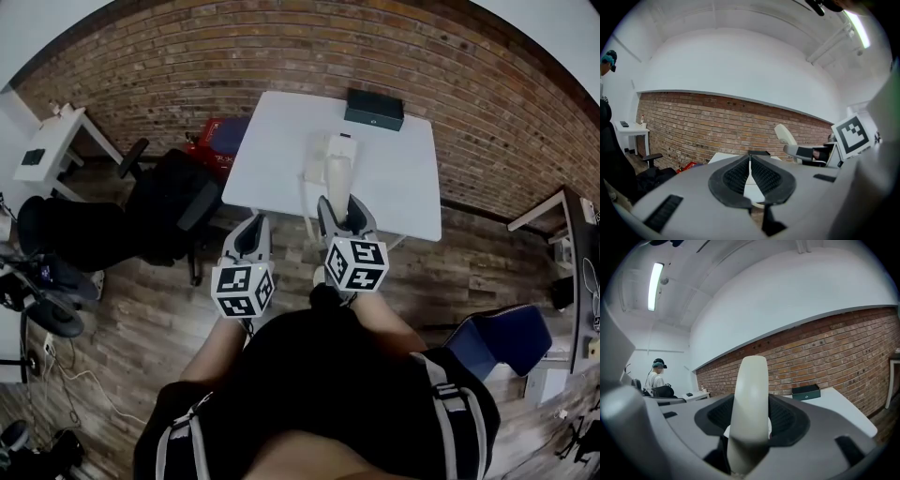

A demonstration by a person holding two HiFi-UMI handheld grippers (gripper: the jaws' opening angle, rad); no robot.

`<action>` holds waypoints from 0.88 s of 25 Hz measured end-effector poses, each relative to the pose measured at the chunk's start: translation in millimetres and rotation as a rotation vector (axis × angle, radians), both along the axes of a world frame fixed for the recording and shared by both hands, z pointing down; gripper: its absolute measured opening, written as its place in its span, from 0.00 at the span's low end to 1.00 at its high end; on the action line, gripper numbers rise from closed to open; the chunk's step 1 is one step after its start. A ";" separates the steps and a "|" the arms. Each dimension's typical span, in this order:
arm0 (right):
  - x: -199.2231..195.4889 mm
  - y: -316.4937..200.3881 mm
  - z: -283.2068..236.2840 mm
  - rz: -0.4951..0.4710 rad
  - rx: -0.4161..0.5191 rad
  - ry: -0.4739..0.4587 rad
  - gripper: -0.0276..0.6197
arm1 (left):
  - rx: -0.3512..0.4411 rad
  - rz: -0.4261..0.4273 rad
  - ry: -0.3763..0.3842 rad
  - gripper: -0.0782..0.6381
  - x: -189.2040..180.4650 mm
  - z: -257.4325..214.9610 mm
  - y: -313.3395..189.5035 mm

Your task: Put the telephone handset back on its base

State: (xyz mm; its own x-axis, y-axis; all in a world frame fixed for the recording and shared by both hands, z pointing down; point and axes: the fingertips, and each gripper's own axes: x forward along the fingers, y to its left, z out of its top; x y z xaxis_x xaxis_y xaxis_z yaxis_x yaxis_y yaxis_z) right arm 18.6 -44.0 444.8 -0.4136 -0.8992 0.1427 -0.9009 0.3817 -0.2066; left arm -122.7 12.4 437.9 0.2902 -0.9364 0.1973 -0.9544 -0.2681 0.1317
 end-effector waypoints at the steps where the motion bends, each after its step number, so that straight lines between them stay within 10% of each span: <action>1: -0.6 -9.1 0.8 -0.001 -0.001 0.000 0.36 | -0.002 -0.003 0.000 0.13 -1.2 1.1 -8.3; 22: 32.2 -191.2 25.5 -0.016 -0.121 -0.019 0.36 | -0.080 -0.013 0.005 0.13 37.7 11.6 -195.8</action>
State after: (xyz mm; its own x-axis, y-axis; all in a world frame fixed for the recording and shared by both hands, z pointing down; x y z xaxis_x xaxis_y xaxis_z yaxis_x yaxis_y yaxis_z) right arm 50.8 -235.2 470.3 -0.4318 -0.8690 0.2415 -0.8903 0.3677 -0.2688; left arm -85.0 -183.5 449.5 0.2791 -0.9214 0.2703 -0.9570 -0.2438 0.1574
